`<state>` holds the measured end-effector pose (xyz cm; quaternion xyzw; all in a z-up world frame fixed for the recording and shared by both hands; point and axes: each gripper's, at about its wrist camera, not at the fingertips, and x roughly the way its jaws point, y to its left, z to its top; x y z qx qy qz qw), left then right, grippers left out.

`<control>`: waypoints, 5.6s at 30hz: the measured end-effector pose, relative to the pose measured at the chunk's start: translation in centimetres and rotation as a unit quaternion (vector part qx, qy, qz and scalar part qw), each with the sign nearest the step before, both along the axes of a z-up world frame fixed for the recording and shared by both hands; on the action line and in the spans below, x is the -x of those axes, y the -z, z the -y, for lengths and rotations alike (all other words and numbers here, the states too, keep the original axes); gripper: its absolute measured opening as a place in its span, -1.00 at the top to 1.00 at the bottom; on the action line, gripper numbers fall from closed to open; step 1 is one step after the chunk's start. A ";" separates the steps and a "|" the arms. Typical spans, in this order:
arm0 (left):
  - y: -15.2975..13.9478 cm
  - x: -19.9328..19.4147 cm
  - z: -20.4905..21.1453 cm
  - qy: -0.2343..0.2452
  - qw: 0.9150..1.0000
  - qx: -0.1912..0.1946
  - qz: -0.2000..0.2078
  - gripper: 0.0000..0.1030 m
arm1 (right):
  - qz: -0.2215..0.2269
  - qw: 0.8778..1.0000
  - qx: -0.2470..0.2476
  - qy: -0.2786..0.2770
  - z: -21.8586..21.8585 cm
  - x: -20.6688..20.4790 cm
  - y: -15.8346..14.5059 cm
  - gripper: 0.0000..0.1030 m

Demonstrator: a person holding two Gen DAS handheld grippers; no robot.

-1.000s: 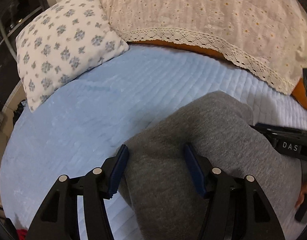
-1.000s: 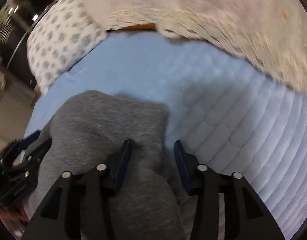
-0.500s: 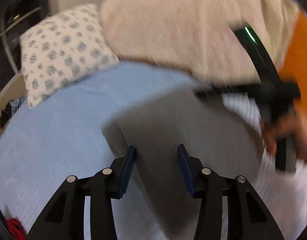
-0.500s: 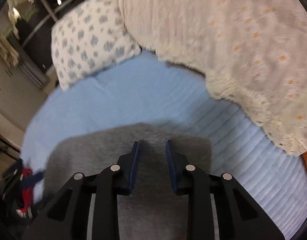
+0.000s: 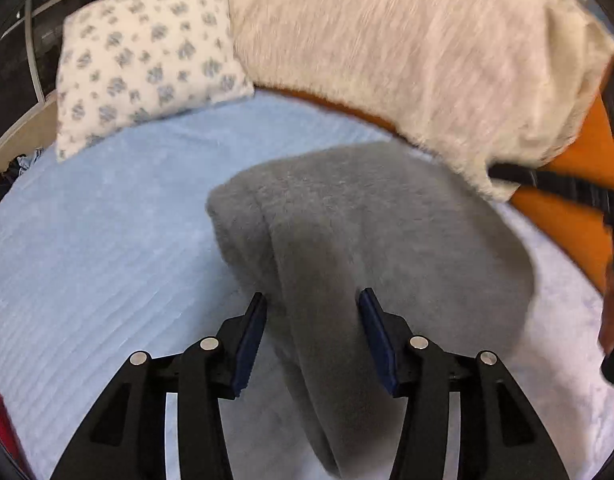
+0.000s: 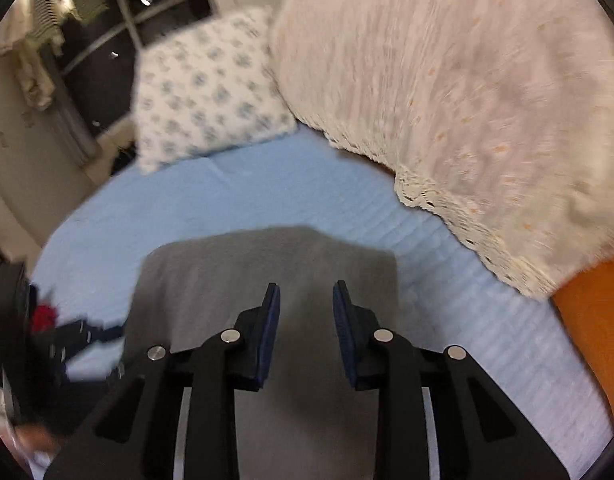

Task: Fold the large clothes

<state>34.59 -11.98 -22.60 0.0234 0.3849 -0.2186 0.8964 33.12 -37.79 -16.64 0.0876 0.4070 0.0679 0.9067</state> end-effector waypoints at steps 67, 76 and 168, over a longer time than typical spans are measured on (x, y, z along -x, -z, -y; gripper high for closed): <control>12.3 -1.3 -5.1 -0.082 0.847 0.430 -0.300 -0.48 | -0.195 0.859 -0.441 0.175 6.2 10.5 14.5 -0.82; 12.4 -2.9 -5.6 -0.052 0.846 0.444 -0.292 -0.50 | -0.199 0.812 -0.526 0.157 5.2 7.4 15.5 -0.88; -8.4 18.5 -54.3 -0.133 0.877 0.459 -0.053 0.32 | -0.160 0.886 -0.357 -0.248 -43.4 -1.8 -9.2 0.09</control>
